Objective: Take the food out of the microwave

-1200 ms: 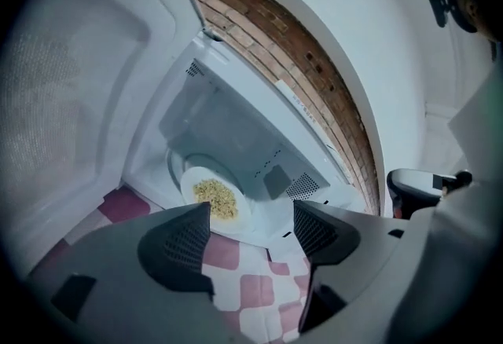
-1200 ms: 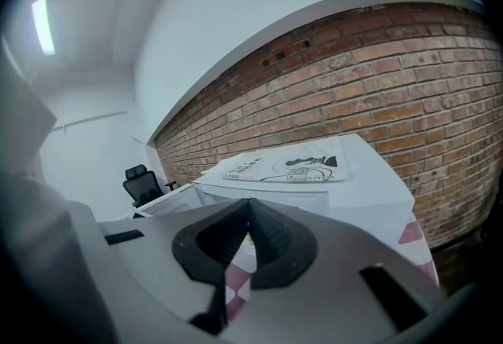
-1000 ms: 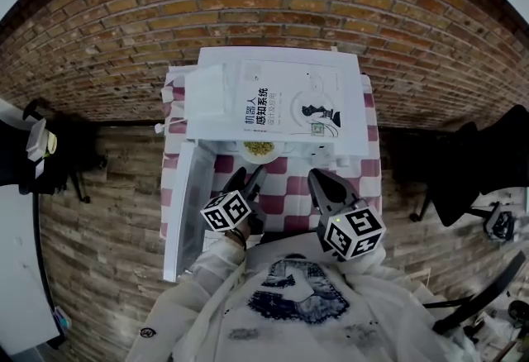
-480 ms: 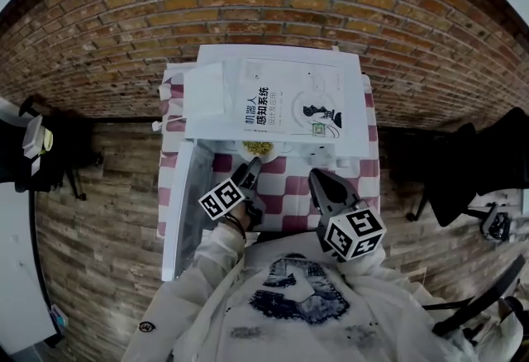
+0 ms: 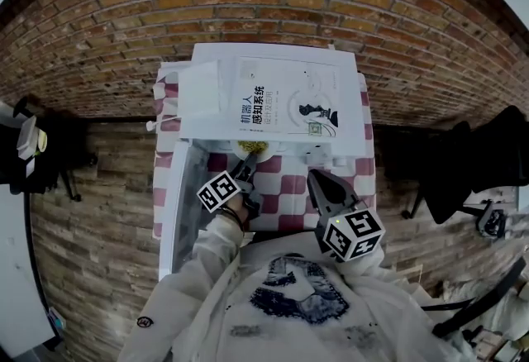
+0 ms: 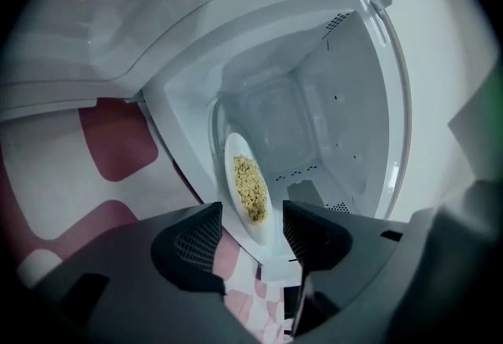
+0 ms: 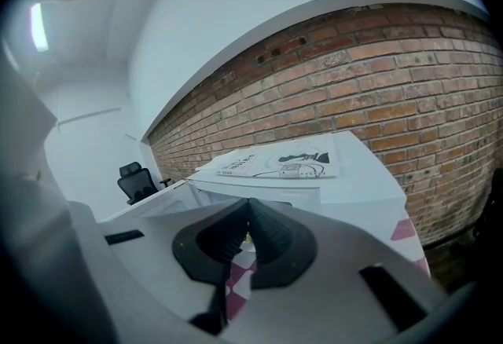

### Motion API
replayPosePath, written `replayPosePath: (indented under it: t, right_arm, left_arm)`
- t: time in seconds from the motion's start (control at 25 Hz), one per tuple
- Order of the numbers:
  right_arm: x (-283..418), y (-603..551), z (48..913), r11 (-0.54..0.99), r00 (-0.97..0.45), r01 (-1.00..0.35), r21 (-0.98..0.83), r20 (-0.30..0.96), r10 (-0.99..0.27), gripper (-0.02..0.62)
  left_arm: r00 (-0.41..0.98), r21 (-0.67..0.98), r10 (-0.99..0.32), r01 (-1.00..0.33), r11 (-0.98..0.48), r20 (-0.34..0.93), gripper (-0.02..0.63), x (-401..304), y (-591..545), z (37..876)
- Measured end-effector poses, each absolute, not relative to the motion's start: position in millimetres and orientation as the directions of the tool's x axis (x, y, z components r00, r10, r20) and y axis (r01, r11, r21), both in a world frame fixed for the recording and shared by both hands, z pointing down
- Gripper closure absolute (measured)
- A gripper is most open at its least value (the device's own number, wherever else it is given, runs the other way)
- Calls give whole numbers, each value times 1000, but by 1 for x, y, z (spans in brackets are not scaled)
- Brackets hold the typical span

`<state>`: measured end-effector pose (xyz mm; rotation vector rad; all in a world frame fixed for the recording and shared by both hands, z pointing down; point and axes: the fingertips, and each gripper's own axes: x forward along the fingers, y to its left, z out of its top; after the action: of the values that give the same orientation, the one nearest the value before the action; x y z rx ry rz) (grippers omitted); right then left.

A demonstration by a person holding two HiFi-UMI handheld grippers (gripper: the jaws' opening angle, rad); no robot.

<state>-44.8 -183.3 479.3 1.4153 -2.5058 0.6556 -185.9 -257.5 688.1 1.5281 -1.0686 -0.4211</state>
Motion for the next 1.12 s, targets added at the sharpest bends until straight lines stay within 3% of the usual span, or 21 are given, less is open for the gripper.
replayPosePath:
  t: [1.12]
  right_arm:
    - [-50, -174, 479, 436, -515, -856, -277, 385, -766, 581]
  left_arm:
    - [581, 942, -770, -326, 77, 264, 515, -167, -264, 697]
